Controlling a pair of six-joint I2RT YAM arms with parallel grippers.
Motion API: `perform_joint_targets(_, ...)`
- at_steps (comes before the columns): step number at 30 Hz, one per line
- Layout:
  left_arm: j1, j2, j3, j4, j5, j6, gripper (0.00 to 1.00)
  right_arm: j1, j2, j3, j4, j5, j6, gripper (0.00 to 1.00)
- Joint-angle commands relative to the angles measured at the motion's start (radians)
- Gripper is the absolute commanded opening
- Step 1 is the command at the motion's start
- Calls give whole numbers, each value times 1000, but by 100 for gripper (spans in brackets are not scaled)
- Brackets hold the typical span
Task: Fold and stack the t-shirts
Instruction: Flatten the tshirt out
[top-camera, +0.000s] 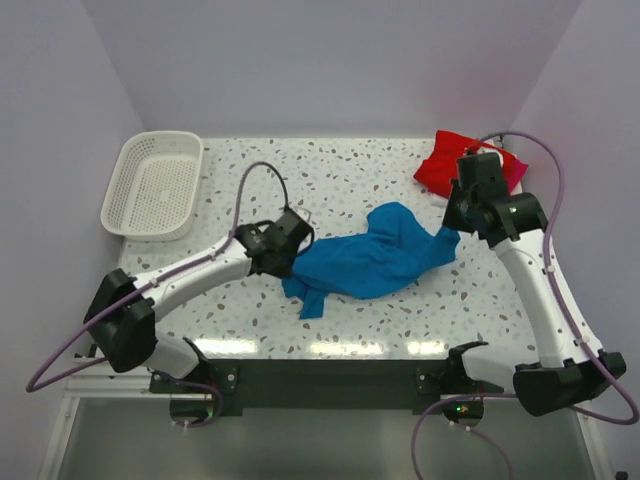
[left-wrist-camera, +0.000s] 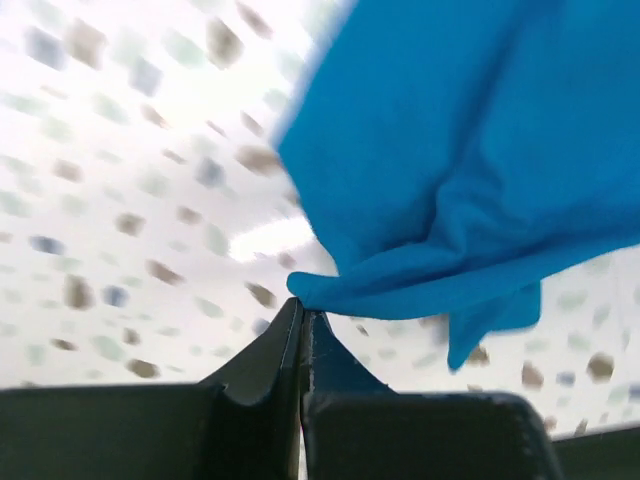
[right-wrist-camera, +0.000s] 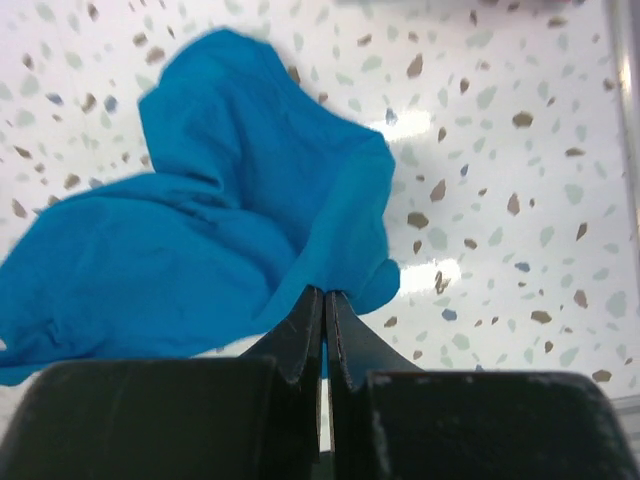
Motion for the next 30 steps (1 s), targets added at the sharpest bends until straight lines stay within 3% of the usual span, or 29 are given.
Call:
perform_joint_targets(1, 137, -82, 199, -73, -211, 91, 0, -20, 9, 174, -44, 55, -59, 0)
perform_joint_targets(9, 363, -27, 653, -152, -348, 291, 0, -51, 136, 600, -134, 124, -165, 0)
perform_joint_targets(14, 409, 3, 894, -182, -411, 396, 0, -52, 150, 833, -142, 143, -197, 0)
perform_joint_targets(23, 411, -175, 903, -37, -425, 459, 0, -52, -49, 859, 19, 201, -272, 0)
perform_joint_targets(30, 411, -195, 1012, -11, -388, 501, 0, -51, -100, 895, 108, 224, -294, 0)
